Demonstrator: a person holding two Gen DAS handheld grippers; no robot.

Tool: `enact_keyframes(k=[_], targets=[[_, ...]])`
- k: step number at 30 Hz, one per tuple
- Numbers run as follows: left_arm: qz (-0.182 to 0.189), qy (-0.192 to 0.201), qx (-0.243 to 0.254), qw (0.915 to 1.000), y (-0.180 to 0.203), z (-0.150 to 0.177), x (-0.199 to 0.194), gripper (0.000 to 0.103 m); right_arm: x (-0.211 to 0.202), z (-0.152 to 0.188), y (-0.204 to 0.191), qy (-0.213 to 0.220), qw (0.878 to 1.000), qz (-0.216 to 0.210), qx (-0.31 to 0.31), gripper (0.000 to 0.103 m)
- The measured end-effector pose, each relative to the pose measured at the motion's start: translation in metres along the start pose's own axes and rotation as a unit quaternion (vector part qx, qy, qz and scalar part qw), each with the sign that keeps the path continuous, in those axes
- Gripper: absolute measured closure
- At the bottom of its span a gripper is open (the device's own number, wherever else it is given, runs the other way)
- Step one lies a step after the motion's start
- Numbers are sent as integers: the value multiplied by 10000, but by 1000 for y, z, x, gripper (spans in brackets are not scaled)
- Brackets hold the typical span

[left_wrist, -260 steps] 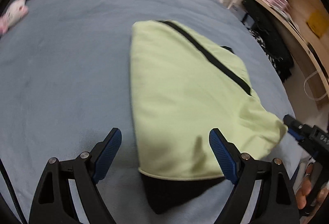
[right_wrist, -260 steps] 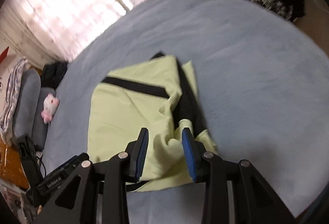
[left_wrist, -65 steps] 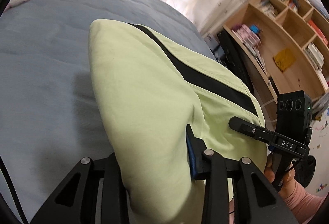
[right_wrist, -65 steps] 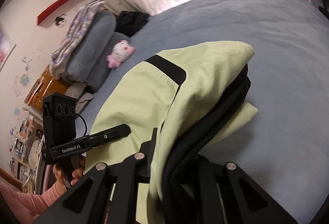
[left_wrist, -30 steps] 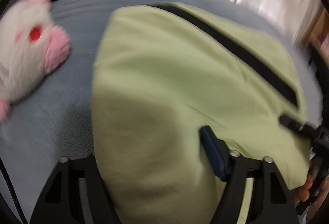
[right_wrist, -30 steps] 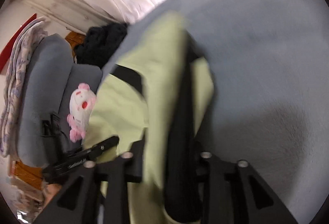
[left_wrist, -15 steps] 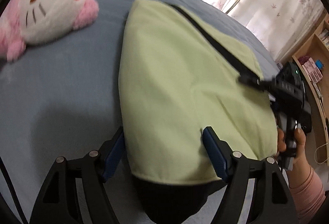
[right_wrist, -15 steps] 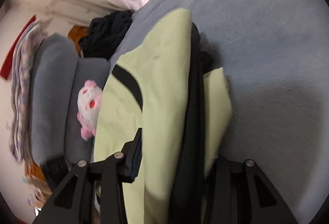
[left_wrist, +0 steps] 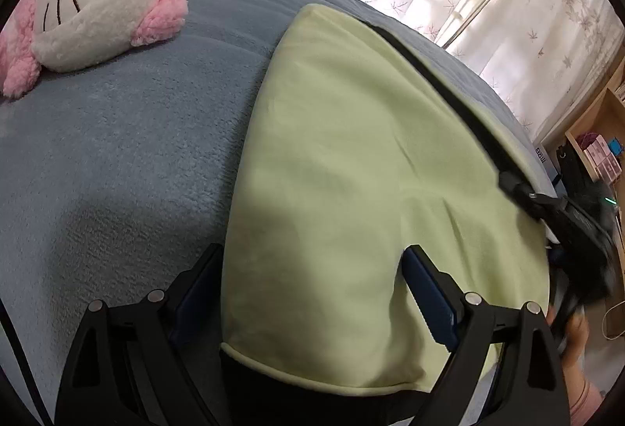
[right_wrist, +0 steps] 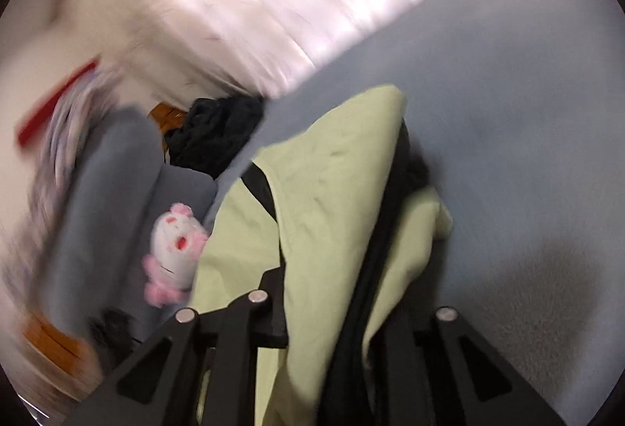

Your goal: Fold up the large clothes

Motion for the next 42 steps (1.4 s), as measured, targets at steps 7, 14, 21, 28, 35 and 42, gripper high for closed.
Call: enact_keyframes(k=[7, 14, 21, 28, 35, 42], targets=[[5, 299, -28, 9995, 3, 15, -10, 12, 26, -40, 12, -430, 9961, -230, 738, 56], [12, 362, -8, 9993, -1, 24, -19, 11, 42, -74, 18, -186, 9969, -70, 755, 54], [-46, 393, 25, 9992, 2, 27, -21, 11, -9, -98, 35, 685, 9909, 1066, -451, 65], [-498, 271, 282, 9980, 20, 29, -38, 14, -66, -74, -32, 597, 9868, 637, -1362, 65], [-444, 548, 695, 9951, 57, 26, -76, 14, -61, 9, -88, -351, 9747, 498, -2152, 65], [-969, 246, 1614, 9818, 79, 49, -57, 14, -65, 87, -21, -1231, 9574, 1569, -2090, 76]])
Point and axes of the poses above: each gripper's, at about its wrist camera, not at the fingertips, and x roughly the way its jaws point, y to its right, z to its underside, the point moved 7 cm from there along x, roughly the way its jaws point, and after that the axes turned 7 degrees about y, right-handed, at the moved point
